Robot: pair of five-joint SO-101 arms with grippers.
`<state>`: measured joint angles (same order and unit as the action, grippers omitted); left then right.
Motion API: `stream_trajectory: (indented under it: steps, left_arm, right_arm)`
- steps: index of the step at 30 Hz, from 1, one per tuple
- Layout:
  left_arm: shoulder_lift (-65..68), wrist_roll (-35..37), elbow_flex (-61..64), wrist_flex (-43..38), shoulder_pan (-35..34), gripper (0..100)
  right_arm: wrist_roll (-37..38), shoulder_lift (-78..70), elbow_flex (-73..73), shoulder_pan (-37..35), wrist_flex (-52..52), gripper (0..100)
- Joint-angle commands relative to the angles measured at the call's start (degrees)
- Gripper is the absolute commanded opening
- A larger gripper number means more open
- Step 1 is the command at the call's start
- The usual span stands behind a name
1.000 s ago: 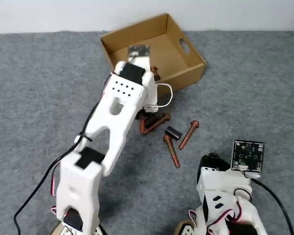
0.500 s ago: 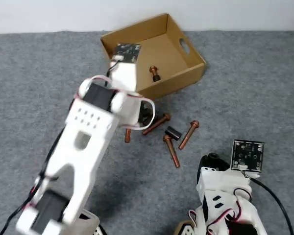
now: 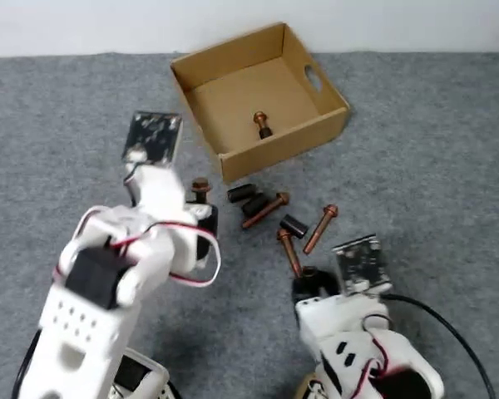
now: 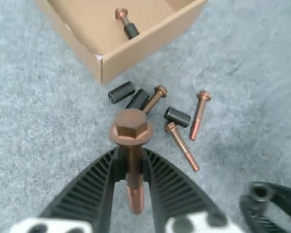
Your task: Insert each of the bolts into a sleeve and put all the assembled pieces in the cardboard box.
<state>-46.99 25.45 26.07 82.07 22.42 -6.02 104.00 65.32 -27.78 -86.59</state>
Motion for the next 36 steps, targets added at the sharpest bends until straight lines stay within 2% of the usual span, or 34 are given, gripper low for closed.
stream_trajectory:
  steps: [1, 3, 9, 13, 19, 23, 29, 36]
  left_arm:
    - [-7.9, -0.4, 1.6, -2.0, 0.1, 0]
    - [-11.9, -0.4, 4.2, -2.0, 0.2, 0]
    - [-24.4, -0.4, 13.8, -2.6, 0.1, 0]
    - [-34.6, -0.4, 21.4, -8.5, 0.2, 0]
    - [-49.8, -0.6, 34.9, -20.2, 0.3, 0]
    - [-56.6, -0.6, 40.8, -23.7, 2.5, 0]
    - [-57.0, -0.3, 41.5, -25.2, 11.7, 0]
    - [-56.7, 2.8, 41.5, -28.8, 13.4, 0]
  right_arm:
    - [0.7, 0.0, 0.3, -7.2, 3.6, 4.6]
    - [0.7, 0.0, 0.9, -9.5, 4.3, 0.4]
    - [0.8, 0.0, 1.0, -10.9, 4.2, 0.8]
    - [1.2, 0.0, 1.0, -10.9, 4.4, 0.8]
    - [11.4, 0.0, 1.1, -11.0, 12.4, 0.8]
    - [17.2, 0.0, 1.1, -15.8, 14.6, 0.8]
    - [19.4, 0.0, 1.8, -20.9, 17.1, 0.8]
    - [22.9, 0.0, 4.5, -20.9, 22.3, 0.8]
